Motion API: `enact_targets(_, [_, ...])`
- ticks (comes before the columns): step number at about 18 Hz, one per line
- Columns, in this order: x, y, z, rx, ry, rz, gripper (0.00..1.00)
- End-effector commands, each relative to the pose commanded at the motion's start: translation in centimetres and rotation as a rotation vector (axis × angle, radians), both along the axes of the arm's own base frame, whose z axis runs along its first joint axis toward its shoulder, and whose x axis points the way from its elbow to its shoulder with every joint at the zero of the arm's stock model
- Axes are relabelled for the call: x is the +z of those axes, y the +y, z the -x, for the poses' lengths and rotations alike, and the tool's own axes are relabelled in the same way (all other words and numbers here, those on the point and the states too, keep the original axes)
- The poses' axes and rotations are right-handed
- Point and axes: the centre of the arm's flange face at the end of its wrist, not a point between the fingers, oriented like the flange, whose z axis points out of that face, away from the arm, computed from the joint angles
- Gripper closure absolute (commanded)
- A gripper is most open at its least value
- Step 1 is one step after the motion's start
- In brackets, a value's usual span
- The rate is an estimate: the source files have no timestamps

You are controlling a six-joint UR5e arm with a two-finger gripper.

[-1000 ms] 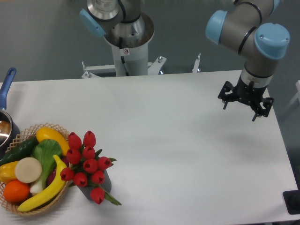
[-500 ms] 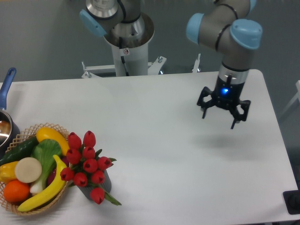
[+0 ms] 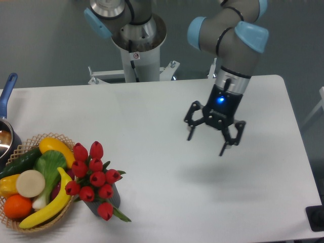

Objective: Pick up the flowers from the vase
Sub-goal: 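Move the open gripper across the table toward the tulip stems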

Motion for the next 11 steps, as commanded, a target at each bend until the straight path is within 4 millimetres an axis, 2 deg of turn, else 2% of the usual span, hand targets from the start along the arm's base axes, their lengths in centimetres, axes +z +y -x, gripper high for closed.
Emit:
enact_targets(5, [-1.3, 3.0, -2.1, -0.089, -0.102, -0.109, 0.0])
enact_targets(11, [-2.6, 3.5, -4.0, -0.132, -0.208, -0.203, 0.0])
